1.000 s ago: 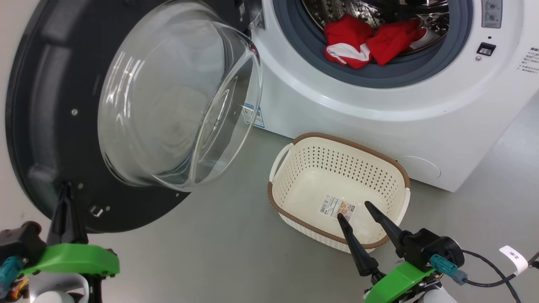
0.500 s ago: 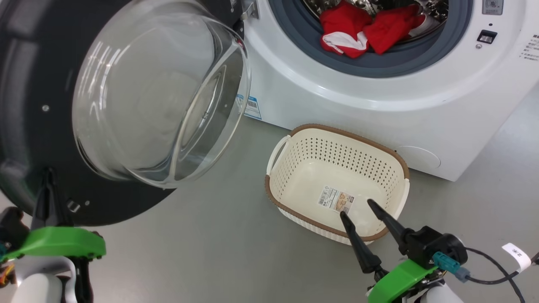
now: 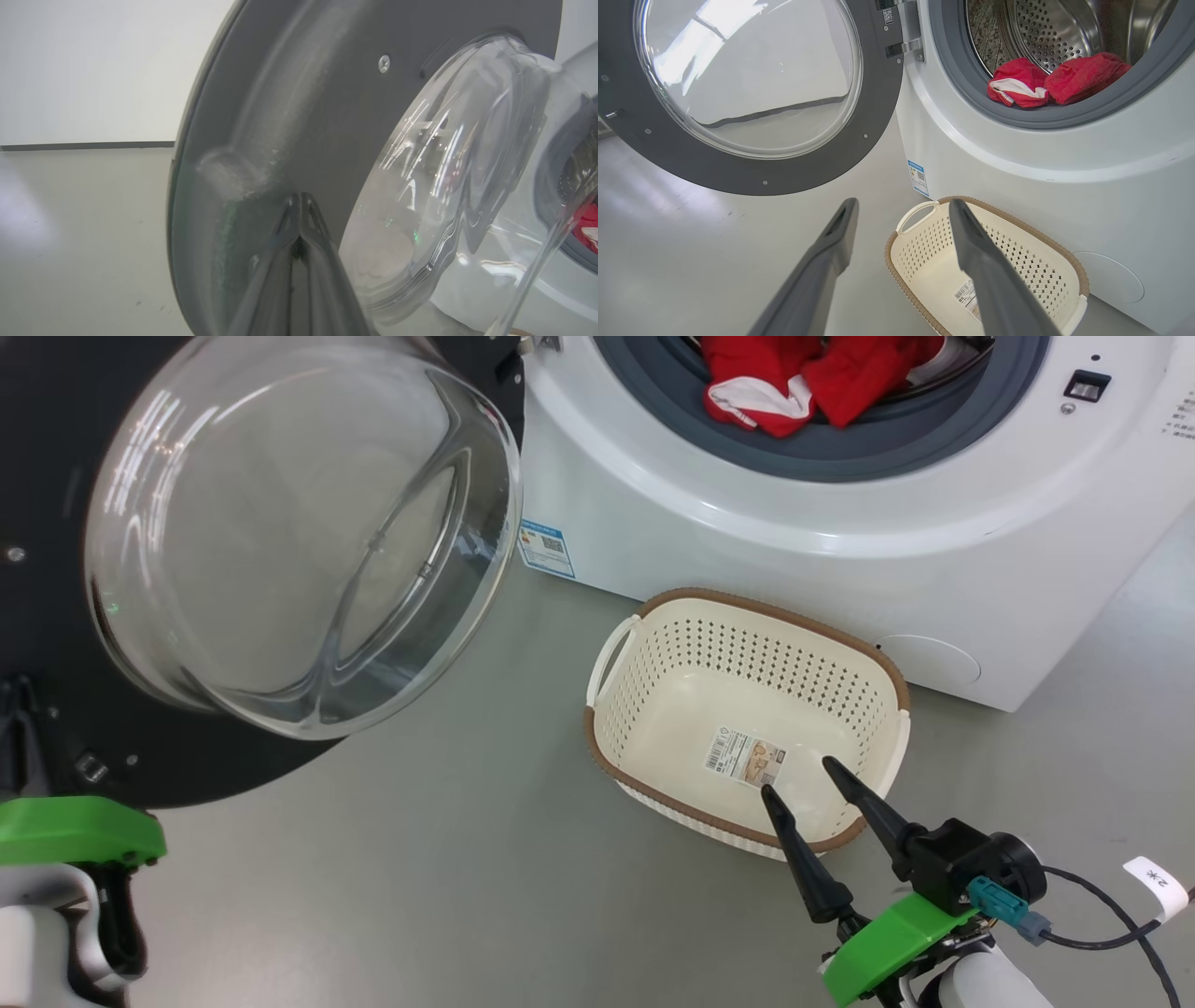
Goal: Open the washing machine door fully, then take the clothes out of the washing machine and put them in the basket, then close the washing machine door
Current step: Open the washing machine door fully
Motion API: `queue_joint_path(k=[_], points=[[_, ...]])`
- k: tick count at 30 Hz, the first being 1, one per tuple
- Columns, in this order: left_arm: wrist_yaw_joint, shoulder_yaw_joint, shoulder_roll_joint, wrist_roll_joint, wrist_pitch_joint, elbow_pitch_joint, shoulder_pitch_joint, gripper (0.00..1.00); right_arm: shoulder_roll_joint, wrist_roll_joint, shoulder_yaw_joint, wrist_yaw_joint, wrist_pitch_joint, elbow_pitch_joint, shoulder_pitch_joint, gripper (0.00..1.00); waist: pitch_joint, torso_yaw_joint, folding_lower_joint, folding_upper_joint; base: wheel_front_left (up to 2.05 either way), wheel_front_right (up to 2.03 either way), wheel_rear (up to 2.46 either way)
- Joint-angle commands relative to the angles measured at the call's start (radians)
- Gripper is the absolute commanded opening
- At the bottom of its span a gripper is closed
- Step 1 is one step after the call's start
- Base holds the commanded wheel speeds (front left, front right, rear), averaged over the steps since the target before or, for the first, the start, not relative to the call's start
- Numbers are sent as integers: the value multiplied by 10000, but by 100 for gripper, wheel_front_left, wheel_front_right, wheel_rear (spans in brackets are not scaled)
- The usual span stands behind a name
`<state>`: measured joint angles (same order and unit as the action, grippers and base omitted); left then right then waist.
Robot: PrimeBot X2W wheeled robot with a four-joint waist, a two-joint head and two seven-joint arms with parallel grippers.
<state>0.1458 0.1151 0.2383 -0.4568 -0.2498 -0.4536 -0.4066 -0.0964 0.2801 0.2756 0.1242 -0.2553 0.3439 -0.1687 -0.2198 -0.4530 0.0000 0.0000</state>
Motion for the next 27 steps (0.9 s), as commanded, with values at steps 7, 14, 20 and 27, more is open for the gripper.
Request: queue_joint_path(k=[7, 14, 20, 27], points=[[-269, 1147, 356, 384, -119, -126, -587, 0, -104, -116, 297, 65, -65, -252, -387, 100, -180, 79, 0, 0, 0, 0, 0], [-583, 1615, 173, 876, -119, -267, -660, 0, -104, -149, 295, 65, -65, -227, -482, 100, -231, 161, 0, 0, 0, 0, 0], [-859, 1950, -2, 1279, -120, -214, -627, 27, -35, -154, 327, 65, -65, -193, -549, 100, -219, 240, 0, 0, 0, 0, 0], [-1126, 2282, -422, 1811, -120, 552, -225, 100, 77, -78, 266, 65, -65, -199, -568, 100, -21, 477, 0, 0, 0, 0, 0]])
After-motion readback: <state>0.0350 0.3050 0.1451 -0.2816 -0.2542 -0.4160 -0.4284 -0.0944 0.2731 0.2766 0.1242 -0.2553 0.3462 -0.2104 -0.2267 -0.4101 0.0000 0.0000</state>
